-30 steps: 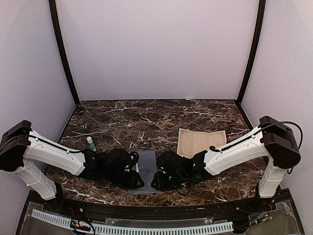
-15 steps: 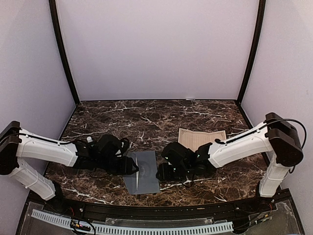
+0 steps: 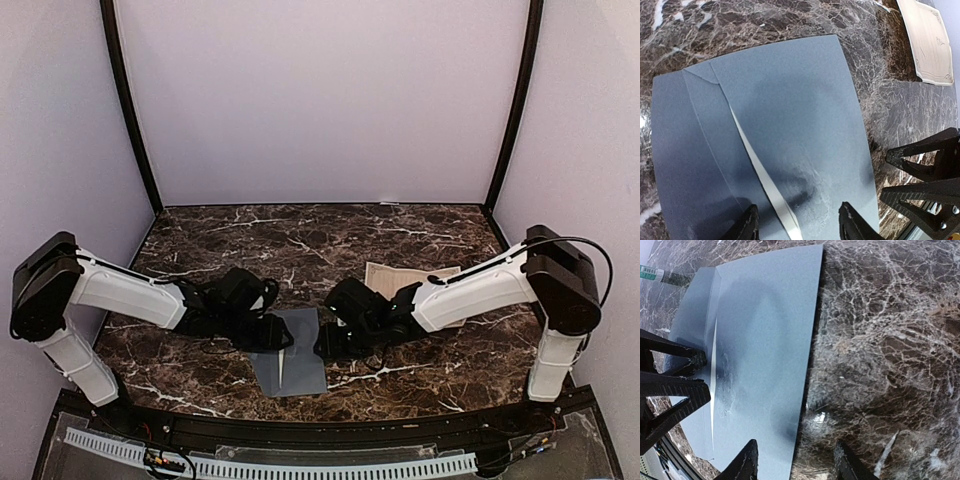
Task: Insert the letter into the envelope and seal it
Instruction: Place the letter in the envelope, then pick up the letter from the center of the board.
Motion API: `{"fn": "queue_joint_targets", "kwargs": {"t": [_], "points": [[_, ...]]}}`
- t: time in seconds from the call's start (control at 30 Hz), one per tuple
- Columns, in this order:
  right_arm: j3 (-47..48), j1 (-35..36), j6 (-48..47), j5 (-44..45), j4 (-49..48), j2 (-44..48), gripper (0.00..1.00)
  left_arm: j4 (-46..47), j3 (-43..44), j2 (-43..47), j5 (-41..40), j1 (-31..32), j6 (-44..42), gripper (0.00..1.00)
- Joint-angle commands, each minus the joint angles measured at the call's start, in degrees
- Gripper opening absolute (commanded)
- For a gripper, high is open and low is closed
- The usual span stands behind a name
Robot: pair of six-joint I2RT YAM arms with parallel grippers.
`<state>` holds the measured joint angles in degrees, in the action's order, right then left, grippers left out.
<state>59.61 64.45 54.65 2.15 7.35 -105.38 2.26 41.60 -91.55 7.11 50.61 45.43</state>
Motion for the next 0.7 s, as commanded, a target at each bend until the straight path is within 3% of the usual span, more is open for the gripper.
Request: {"fn": "queue_joint_targets", "kwargs": {"t": [0.0, 0.67], "points": [[2.1, -0.75, -1.46, -0.99, -0.92, -1.92, 0.48, 1.57, 0.87, -0.61, 1.62, -0.3, -0.68, 0.54], [3.33, -0.96, -2.09, -4.24, -3.11, -5.19, 0.46, 7.49, -0.48, -3.6, 6.79, -0.3, 1.46, 0.52]]}}
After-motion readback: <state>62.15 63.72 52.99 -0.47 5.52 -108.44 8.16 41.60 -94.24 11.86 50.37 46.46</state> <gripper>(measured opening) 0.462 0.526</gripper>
